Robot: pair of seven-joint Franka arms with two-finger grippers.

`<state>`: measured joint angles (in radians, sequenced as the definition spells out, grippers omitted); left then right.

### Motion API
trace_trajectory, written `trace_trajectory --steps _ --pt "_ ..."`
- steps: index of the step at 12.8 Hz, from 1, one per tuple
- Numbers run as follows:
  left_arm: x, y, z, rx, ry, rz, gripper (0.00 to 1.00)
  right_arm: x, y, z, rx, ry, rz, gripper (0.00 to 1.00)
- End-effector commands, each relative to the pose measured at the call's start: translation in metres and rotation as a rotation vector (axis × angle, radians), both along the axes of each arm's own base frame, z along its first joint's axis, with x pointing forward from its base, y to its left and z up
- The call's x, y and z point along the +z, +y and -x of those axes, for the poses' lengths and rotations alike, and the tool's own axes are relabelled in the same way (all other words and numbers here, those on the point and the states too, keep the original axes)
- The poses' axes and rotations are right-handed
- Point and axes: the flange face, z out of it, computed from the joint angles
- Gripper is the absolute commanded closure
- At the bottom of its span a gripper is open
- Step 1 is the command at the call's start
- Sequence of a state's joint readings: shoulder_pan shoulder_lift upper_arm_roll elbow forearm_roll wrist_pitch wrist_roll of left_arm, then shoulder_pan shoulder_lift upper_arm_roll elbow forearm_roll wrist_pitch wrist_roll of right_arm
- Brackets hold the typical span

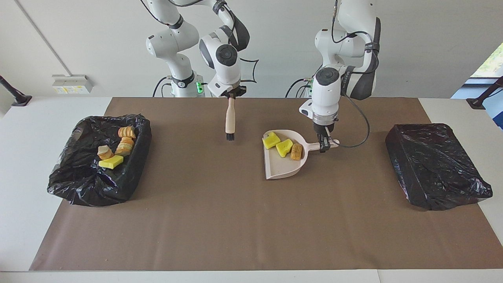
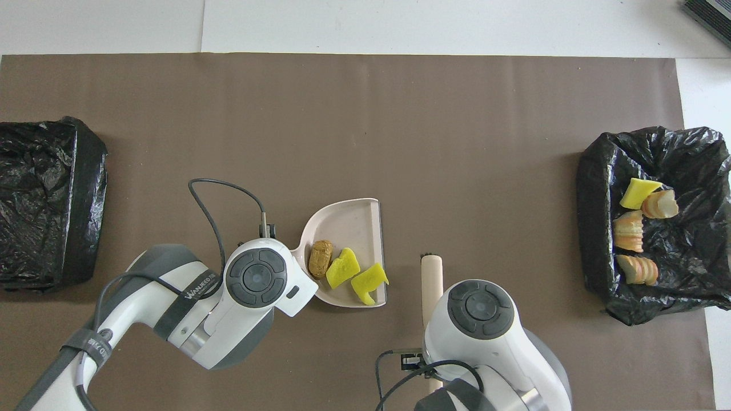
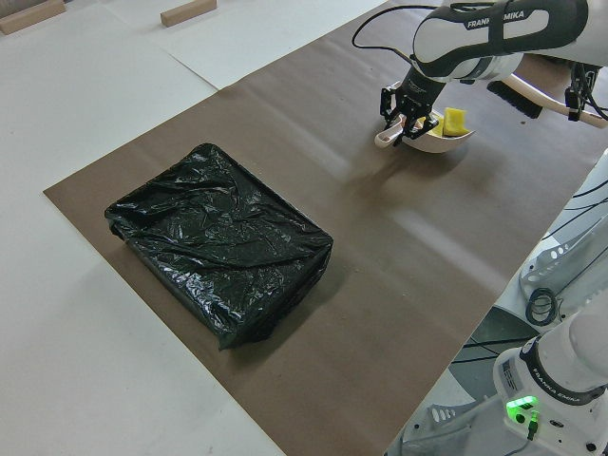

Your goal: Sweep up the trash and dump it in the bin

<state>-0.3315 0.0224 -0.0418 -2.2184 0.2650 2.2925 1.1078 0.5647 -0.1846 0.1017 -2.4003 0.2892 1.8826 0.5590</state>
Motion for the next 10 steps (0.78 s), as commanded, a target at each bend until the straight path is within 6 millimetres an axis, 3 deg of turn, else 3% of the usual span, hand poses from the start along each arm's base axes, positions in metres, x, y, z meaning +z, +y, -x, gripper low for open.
trace_trajectory --steps 1,4,7,8,9,10 --pt "0.033 0.053 -0.017 -0.063 -0.038 -0.016 1.00 -0.014 0.014 0.008 -0.026 -0.020 -0.026 1.00" --pt "0.059 0.136 -0.030 -0.136 -0.037 -0.043 1.00 -0.030 0.014 0.006 -0.014 -0.001 -0.019 1.00" --pt "0.107 0.235 -0.042 -0.061 -0.025 -0.080 1.00 -0.046 0.024 0.006 -0.006 -0.007 -0.016 0.99" --pt "0.121 0.265 -0.043 -0.023 -0.022 -0.082 1.00 -0.047 0.023 0.005 -0.005 -0.007 -0.017 0.86" --pt "0.129 0.301 -0.041 0.037 -0.031 -0.069 1.00 -0.048 0.023 0.004 -0.004 -0.006 -0.018 0.62" --pt "0.137 0.338 -0.036 0.092 -0.047 -0.049 1.00 -0.046 0.025 0.001 -0.004 -0.013 -0.020 0.10"
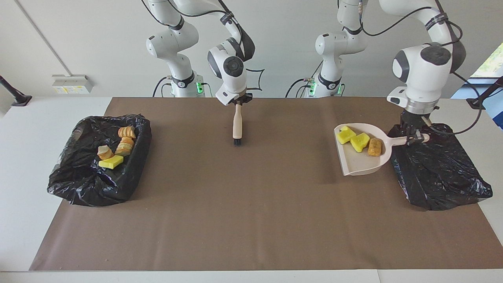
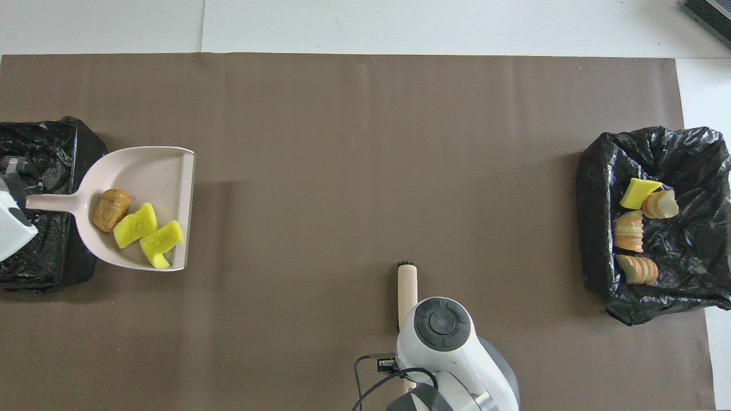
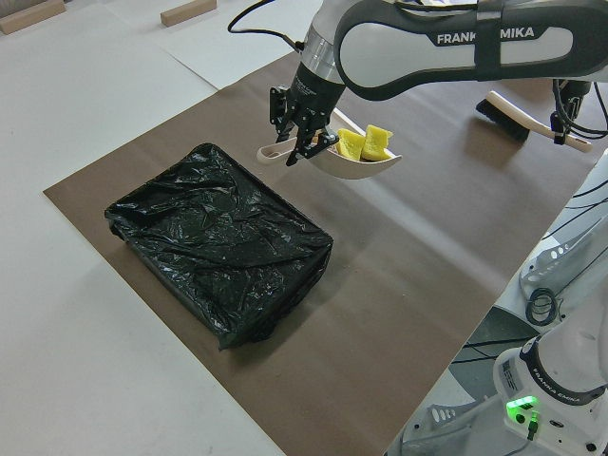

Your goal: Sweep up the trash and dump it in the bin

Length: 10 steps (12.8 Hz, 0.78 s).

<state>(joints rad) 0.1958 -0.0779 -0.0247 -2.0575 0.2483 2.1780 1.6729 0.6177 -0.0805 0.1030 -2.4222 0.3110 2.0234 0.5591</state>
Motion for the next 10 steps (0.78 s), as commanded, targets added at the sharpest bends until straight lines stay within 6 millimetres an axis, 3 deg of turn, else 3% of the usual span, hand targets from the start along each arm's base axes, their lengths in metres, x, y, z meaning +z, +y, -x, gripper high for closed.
trace_trajectory --steps 1,3,6,8,10 --pt "0.023 0.080 0.007 0.105 -0.022 0.050 1.00 0.007 0.007 -0.007 -0.011 -0.019 -0.022 0.00" --pt "0.036 0.124 0.010 0.140 -0.052 0.035 1.00 0.028 0.009 -0.025 -0.022 -0.053 -0.043 0.00" --pt "0.054 0.177 0.012 0.212 -0.106 0.004 1.00 0.058 -0.005 -0.057 -0.043 -0.123 -0.048 0.00" --pt "0.056 0.192 0.008 0.202 -0.133 -0.069 1.00 0.094 -0.024 -0.093 -0.048 -0.197 -0.030 0.00" --pt "0.045 0.209 0.002 0.175 -0.159 -0.149 1.00 0.118 -0.050 -0.130 -0.014 -0.282 -0.016 0.00"
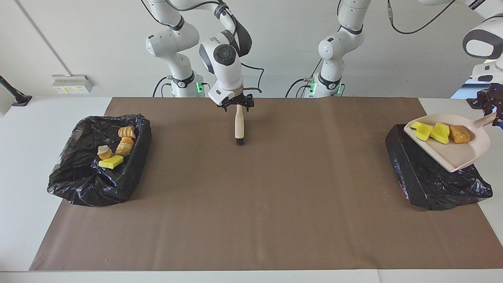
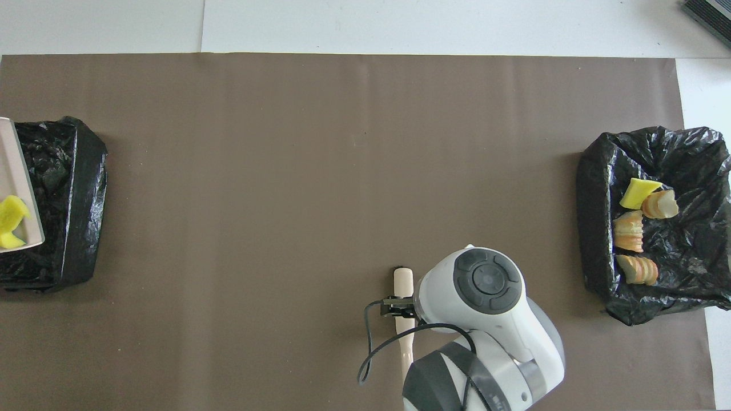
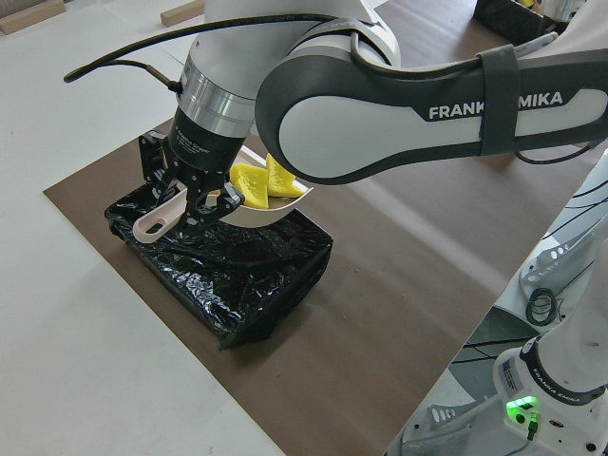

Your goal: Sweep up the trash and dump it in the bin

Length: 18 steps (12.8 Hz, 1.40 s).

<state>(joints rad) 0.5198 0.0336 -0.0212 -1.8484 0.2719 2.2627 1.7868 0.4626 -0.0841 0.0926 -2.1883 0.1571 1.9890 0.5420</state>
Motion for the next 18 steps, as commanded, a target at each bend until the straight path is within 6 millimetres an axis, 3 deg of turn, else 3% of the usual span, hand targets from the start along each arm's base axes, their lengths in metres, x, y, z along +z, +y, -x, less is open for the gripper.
trace_trajectory --steps 1,3,6,8,10,12,14,16,18 --pt "-0.010 0.021 -0.014 -0.030 -0.017 -0.095 1.00 0.035 -0.033 -0.041 0.048 -0.083 0.027 0.00" --pt "-0.026 0.039 -0.014 -0.058 0.015 -0.191 1.00 0.071 -0.062 -0.069 0.038 -0.159 0.019 0.00" --pt "-0.030 0.035 -0.020 -0.105 0.034 -0.343 1.00 0.137 -0.108 -0.099 0.037 -0.221 0.030 0.00" --pt "-0.028 0.028 -0.025 -0.130 0.059 -0.437 1.00 0.171 -0.139 -0.104 0.035 -0.222 0.044 0.00" --pt "-0.026 0.021 -0.029 -0.141 0.067 -0.499 1.00 0.198 -0.157 -0.101 0.035 -0.205 0.051 0.00" --pt "-0.014 0.021 -0.031 -0.134 0.060 -0.518 1.00 0.213 -0.175 -0.102 0.008 -0.205 0.054 0.00" --pt "0.000 0.008 -0.036 -0.135 0.046 -0.527 1.00 0.238 -0.208 -0.102 0.001 -0.219 0.053 0.00" --pt "0.015 -0.010 -0.049 -0.136 0.051 -0.545 1.00 0.237 -0.236 -0.101 -0.005 -0.205 0.035 0.00" --pt "0.027 -0.010 -0.051 -0.133 0.059 -0.608 1.00 0.235 -0.245 -0.101 -0.022 -0.200 0.036 0.00"
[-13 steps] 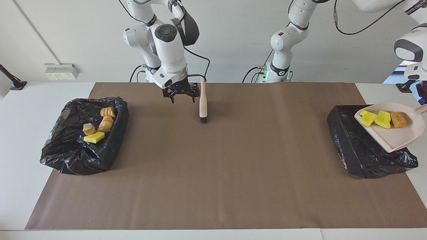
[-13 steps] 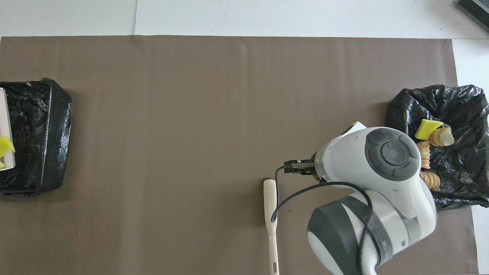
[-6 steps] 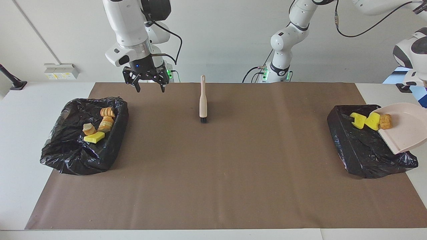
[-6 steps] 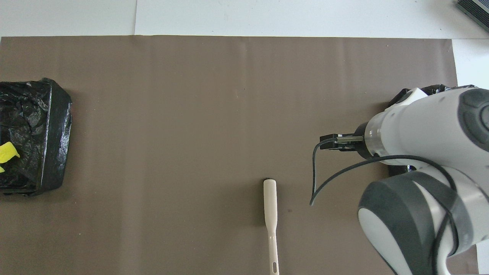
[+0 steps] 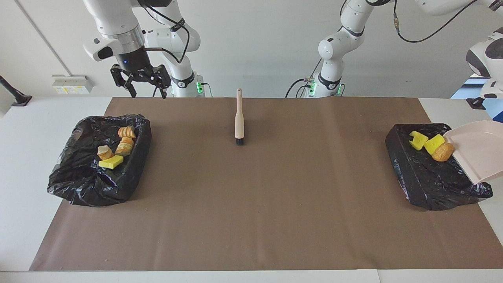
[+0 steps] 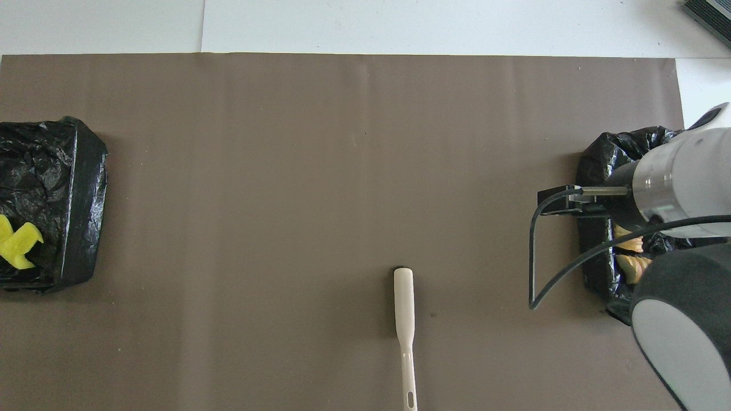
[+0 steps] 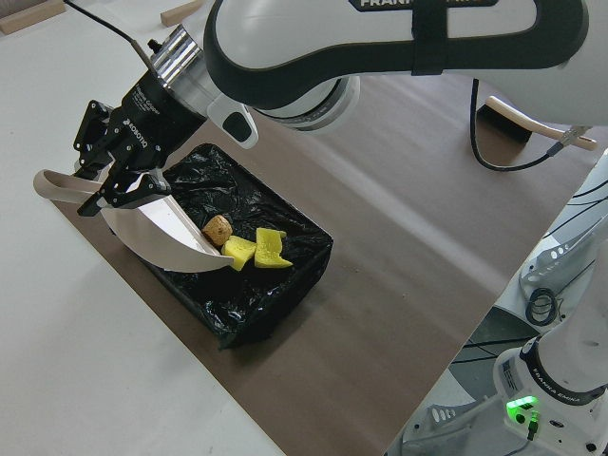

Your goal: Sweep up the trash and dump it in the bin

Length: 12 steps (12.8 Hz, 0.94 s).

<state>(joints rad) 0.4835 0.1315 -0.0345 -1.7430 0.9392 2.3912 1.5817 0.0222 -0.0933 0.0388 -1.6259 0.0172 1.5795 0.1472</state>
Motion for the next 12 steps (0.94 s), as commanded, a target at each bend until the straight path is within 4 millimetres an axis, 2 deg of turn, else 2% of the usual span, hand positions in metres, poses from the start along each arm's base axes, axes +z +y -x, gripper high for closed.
trace_trajectory --steps 1,3,4,5,6,8,10,12 --pt "0.017 0.000 -0.002 0.027 -0.020 -0.098 1.00 0.000 -0.012 0.000 -0.002 0.008 0.014 0.00" --pt "0.022 -0.002 -0.001 0.034 -0.030 -0.146 1.00 -0.001 -0.052 0.000 -0.063 0.008 0.014 0.00" --pt "0.031 0.000 -0.001 0.035 -0.036 -0.164 1.00 -0.004 -0.064 0.002 -0.085 0.018 0.009 0.00" --pt "0.043 0.000 -0.002 0.042 -0.046 -0.181 1.00 -0.006 -0.067 0.007 -0.091 0.030 0.007 0.00" --pt "0.046 -0.004 -0.004 0.055 -0.041 -0.180 1.00 -0.008 -0.068 0.012 -0.097 0.036 0.006 0.00" --pt "0.042 -0.034 -0.012 0.051 -0.028 -0.156 1.00 -0.008 -0.067 0.012 -0.099 0.038 0.004 0.00" --pt "0.031 -0.060 -0.017 0.128 -0.023 0.020 1.00 -0.006 -0.063 0.008 -0.096 0.023 0.007 0.00" --pt "0.020 -0.079 -0.018 0.184 -0.012 0.171 1.00 -0.004 -0.067 0.002 -0.086 -0.016 0.012 0.00"
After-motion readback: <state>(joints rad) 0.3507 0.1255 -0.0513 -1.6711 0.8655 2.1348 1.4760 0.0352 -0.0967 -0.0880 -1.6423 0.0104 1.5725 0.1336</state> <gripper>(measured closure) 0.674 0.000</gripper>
